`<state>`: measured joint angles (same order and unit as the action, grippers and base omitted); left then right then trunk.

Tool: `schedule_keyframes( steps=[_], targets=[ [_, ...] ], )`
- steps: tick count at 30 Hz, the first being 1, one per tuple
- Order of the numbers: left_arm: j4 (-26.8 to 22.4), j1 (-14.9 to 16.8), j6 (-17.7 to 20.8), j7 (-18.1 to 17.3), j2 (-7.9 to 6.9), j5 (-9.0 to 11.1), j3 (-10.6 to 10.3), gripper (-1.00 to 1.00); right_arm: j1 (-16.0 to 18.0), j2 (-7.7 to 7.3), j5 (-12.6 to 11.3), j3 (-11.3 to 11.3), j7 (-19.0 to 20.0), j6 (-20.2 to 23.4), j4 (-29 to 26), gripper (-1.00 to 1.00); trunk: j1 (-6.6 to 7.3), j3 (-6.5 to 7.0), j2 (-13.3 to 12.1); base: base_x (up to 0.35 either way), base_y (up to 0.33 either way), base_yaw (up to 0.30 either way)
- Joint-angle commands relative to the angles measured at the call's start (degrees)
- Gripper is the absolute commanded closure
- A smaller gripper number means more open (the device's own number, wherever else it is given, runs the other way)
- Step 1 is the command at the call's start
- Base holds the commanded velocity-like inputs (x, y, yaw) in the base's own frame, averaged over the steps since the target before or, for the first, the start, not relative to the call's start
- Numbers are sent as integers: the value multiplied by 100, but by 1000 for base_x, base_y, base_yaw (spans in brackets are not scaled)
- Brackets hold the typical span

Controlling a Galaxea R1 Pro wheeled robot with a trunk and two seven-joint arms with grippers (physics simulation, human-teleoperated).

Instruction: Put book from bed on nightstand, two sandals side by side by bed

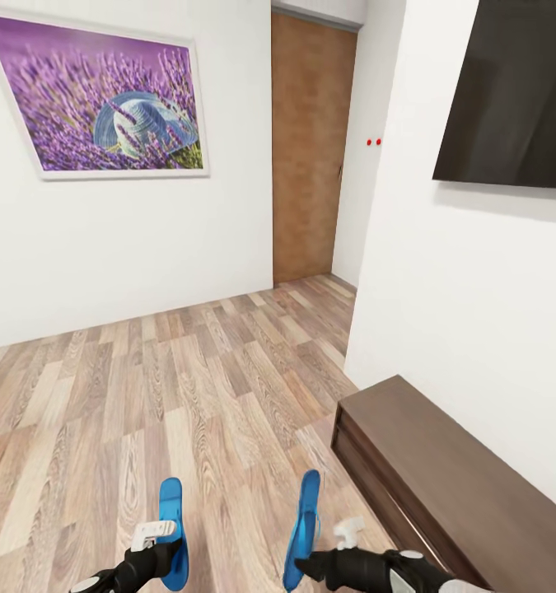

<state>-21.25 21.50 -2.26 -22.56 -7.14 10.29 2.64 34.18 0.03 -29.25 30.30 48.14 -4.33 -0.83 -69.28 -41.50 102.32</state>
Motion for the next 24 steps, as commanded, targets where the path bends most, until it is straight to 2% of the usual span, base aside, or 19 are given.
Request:
schedule_keyframes(
  steps=[1, 2, 4, 7, 9, 13, 15, 19, 24],
  targets=[
    [7, 3, -3, -38, 2, 10, 26, 100, 3, -12, -31, 37, 486, -15, -15, 100, 23, 13, -39, 0, 0, 0],
    [7, 3, -3, -38, 2, 9, 26, 100, 2, -18, -33, 37, 781, -2, -27, 100, 45, 31, -79, 0, 0, 0],
    [7, 3, -3, -38, 2, 9, 26, 100, 1, -25, -36, 55, 1127, 7, 1, 100, 89, 67, -160, 0, 0, 0],
    [10, 3, -3, -38, 2, 14, 26, 100, 1, -28, -37, 70, 1241, 10, 211, 100, 155, 121, -280, 0, 0, 0],
    [13, 3, -3, -38, 5, 16, 26, 100, 2, -29, -37, 79, 1147, 8, 400, 100, 199, 157, -360, 0, 0, 0],
    [33, 3, -1, -38, 32, 17, 26, 100, 1, -36, -37, 89, 446, -33, 524, 100, 287, 229, -521, 0, 0, 0],
    [95, 3, 2, -35, 45, 19, 26, 100, 1, -37, -37, 90, 236, -43, 539, 100, 331, 265, -601, 0, 0, 0],
    [543, 3, -70, -30, 78, 10, 26, 100, 1, -38, -34, 84, 109, -49, 552, 100, 418, 336, -761, 0, 0, 0],
    [972, 3, -484, -29, 92, 9, 26, 100, -90, -44, -32, 82, 83, -77, 560, 100, 528, 426, -962, 0, 0, 0]
  ],
)
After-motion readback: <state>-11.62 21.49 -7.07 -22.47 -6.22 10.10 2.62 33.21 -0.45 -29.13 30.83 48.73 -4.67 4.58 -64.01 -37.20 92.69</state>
